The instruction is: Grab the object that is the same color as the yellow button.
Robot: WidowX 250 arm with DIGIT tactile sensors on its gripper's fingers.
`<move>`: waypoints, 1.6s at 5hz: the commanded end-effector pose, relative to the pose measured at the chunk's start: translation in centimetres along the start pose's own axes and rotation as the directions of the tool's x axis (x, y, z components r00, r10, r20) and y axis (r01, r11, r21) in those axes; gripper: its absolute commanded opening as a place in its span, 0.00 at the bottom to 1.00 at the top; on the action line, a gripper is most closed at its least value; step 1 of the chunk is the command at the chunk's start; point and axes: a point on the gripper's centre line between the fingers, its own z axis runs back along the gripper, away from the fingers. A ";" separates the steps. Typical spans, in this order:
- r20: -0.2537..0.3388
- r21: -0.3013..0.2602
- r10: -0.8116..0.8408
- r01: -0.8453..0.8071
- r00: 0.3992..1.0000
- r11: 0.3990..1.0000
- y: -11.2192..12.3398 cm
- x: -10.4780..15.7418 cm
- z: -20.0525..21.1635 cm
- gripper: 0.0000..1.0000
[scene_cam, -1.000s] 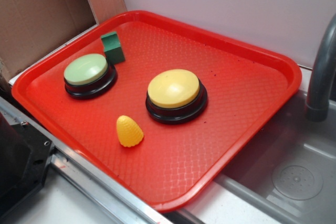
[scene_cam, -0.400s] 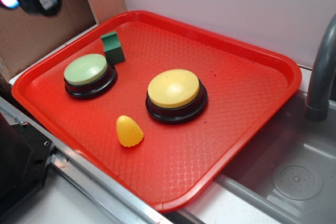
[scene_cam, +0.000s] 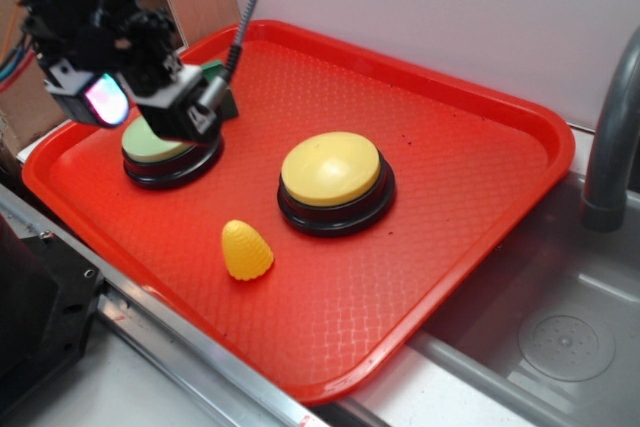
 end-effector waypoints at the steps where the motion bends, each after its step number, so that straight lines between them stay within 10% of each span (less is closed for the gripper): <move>1: 0.037 0.030 0.043 -0.044 0.998 0.999 -1.2 0.0 -5.2 1.00; 7: 0.060 0.098 0.136 -0.142 0.989 0.985 0.0 -0.4 -9.9 1.00; 8: 0.061 0.099 0.128 -0.133 0.990 0.986 0.1 -0.6 -9.9 0.00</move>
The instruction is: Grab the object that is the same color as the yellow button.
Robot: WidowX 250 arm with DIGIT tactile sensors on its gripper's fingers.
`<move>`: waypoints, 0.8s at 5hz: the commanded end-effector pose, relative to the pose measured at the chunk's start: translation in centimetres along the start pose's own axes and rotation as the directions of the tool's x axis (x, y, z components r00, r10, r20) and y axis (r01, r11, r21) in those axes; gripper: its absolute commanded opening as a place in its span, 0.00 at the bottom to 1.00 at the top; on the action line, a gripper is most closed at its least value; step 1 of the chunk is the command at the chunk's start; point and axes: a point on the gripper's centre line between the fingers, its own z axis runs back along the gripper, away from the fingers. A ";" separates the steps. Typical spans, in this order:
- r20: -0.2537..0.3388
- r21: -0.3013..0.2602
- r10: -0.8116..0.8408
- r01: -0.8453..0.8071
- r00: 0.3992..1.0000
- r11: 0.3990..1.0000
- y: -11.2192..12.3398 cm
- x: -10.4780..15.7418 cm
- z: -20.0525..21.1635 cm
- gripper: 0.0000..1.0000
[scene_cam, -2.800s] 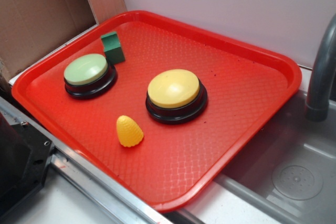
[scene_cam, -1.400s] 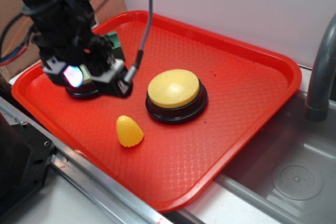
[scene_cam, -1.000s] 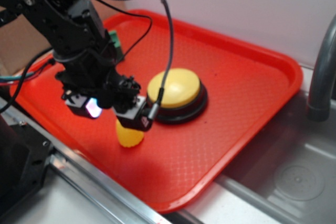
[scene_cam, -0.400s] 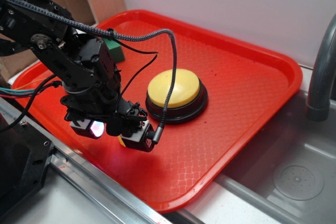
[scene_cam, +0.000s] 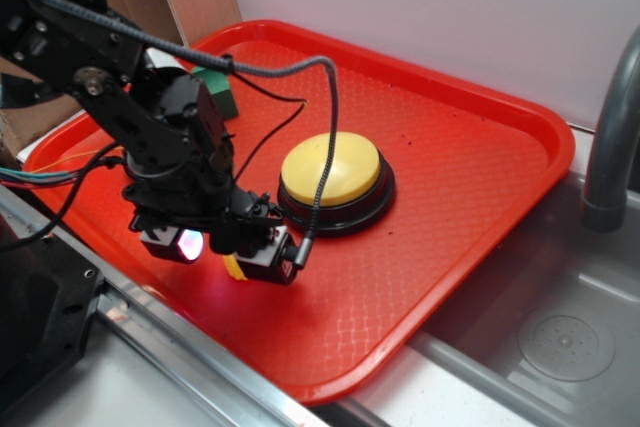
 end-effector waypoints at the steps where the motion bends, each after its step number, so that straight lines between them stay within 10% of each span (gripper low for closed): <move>1: -0.010 -0.021 -0.022 0.021 1.000 1.000 0.0 -0.2 0.5 0.00; 2: -0.058 -0.029 -0.157 0.156 0.986 0.987 0.1 -0.5 2.9 0.00; 4: -0.110 -0.039 -0.266 0.263 0.958 0.964 0.0 7.9 10.2 0.00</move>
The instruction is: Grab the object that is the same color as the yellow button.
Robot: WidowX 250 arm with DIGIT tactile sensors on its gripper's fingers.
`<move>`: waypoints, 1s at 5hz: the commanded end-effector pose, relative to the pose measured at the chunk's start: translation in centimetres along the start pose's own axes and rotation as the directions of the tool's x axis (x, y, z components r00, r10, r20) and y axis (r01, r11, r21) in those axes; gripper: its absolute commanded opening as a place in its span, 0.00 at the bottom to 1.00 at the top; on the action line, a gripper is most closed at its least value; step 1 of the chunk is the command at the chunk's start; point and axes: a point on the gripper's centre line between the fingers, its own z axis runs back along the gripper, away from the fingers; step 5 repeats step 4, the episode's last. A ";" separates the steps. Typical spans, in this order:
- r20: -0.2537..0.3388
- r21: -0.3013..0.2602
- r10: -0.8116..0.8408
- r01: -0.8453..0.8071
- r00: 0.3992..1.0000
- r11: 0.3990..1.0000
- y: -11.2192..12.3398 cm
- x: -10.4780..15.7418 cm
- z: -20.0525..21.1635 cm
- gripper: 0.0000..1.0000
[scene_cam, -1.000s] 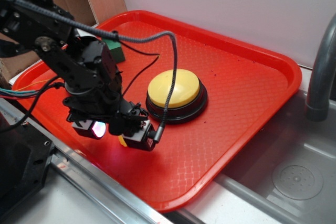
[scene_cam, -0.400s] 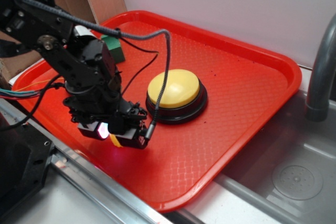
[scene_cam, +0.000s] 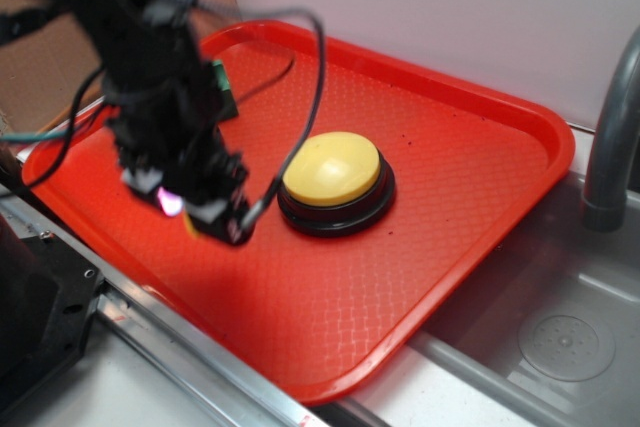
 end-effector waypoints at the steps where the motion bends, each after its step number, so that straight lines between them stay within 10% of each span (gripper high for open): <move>1: 0.020 -0.148 0.036 -0.032 0.999 0.988 3.3 6.5 9.1 0.00; 3: 0.096 -0.254 0.141 -0.112 0.985 0.961 5.6 7.4 13.0 0.00; 5: 0.116 -0.192 0.135 -0.111 0.984 0.975 5.0 7.8 12.4 0.00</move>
